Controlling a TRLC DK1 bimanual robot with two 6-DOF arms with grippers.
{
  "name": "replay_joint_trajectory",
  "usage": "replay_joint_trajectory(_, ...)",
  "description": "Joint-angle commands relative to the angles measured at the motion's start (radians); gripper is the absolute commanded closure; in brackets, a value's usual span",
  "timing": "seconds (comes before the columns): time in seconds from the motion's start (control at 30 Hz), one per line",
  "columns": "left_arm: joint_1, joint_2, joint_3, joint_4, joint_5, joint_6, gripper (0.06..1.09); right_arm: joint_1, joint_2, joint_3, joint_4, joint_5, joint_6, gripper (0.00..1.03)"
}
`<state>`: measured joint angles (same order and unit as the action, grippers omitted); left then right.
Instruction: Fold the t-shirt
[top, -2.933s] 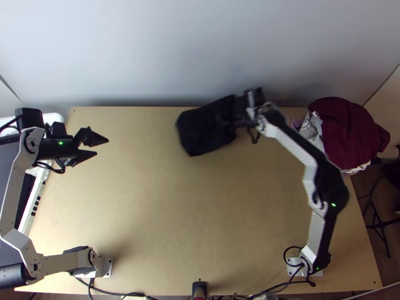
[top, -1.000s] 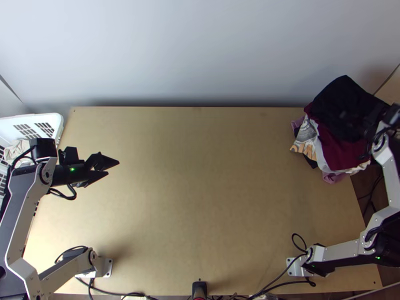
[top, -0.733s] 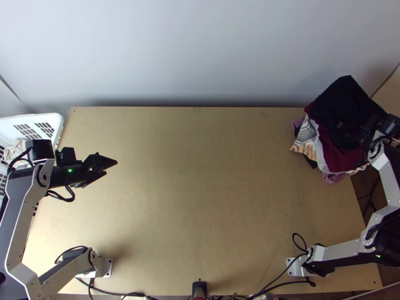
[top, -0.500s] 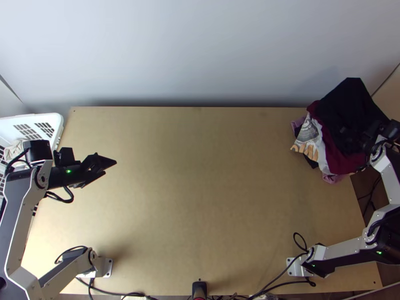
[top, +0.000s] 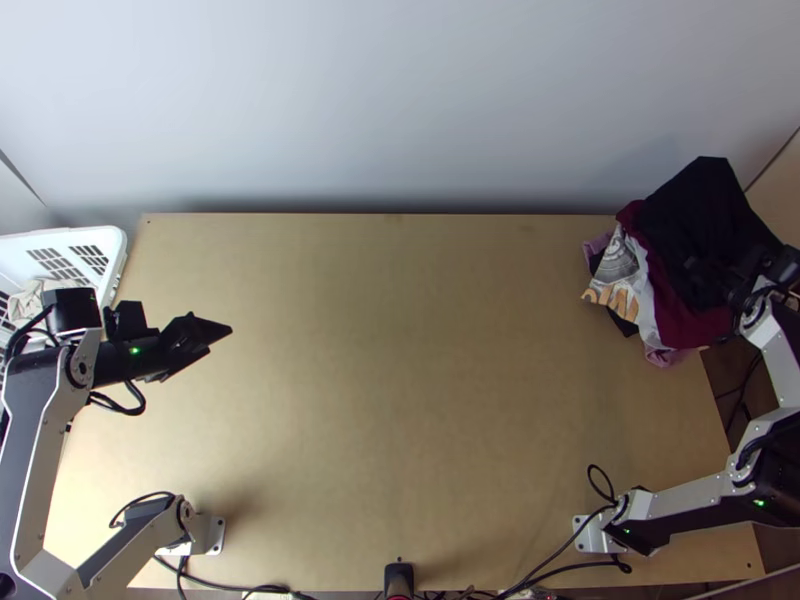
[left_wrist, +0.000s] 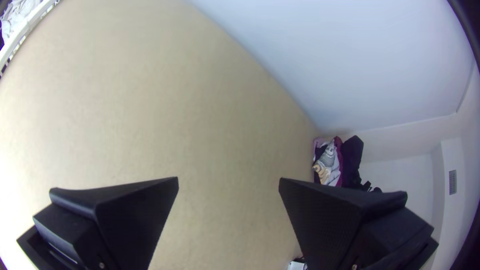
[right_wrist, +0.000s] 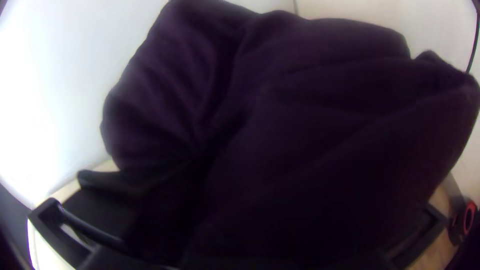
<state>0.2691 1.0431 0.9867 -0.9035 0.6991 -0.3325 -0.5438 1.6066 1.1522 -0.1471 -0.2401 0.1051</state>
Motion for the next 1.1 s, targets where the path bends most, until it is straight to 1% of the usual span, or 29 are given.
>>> replay_joint_trajectory(0.0, 0.004, -0.029, -0.029, -0.006, 0.000, -0.002, 0.11, 0.001, -0.051, -0.002, 0.011, -0.030, 0.015, 0.03)
replay_joint_trajectory(0.13, 0.004, -0.032, -0.028, -0.005, 0.000, -0.007, 0.11, 0.001, -0.096, -0.003, -0.022, -0.030, -0.019, 0.03)
replay_joint_trajectory(0.23, 0.004, -0.031, -0.020, -0.005, 0.000, -0.008, 0.11, 0.001, -0.125, 0.001, -0.095, -0.041, -0.041, 0.03)
replay_joint_trajectory(0.3, 0.004, -0.031, -0.016, -0.003, 0.000, -0.008, 0.11, 0.001, -0.140, 0.003, -0.164, -0.067, -0.067, 0.03)
replay_joint_trajectory(0.4, 0.004, -0.029, -0.013, 0.000, 0.002, -0.011, 0.11, 0.013, -0.163, -0.002, -0.253, -0.073, -0.100, 0.03)
replay_joint_trajectory(0.57, 0.004, -0.028, -0.010, 0.006, 0.002, -0.014, 0.11, 0.016, -0.224, -0.042, -0.289, -0.079, -0.120, 0.03)
replay_joint_trajectory(0.77, -0.001, -0.026, -0.008, 0.012, 0.002, -0.022, 0.11, 0.016, -0.274, -0.059, -0.387, -0.091, -0.137, 0.03)
replay_joint_trajectory(1.07, -0.004, -0.029, -0.010, 0.020, 0.000, -0.011, 0.11, 0.022, -0.505, -0.244, -0.404, -0.123, -0.151, 0.03)
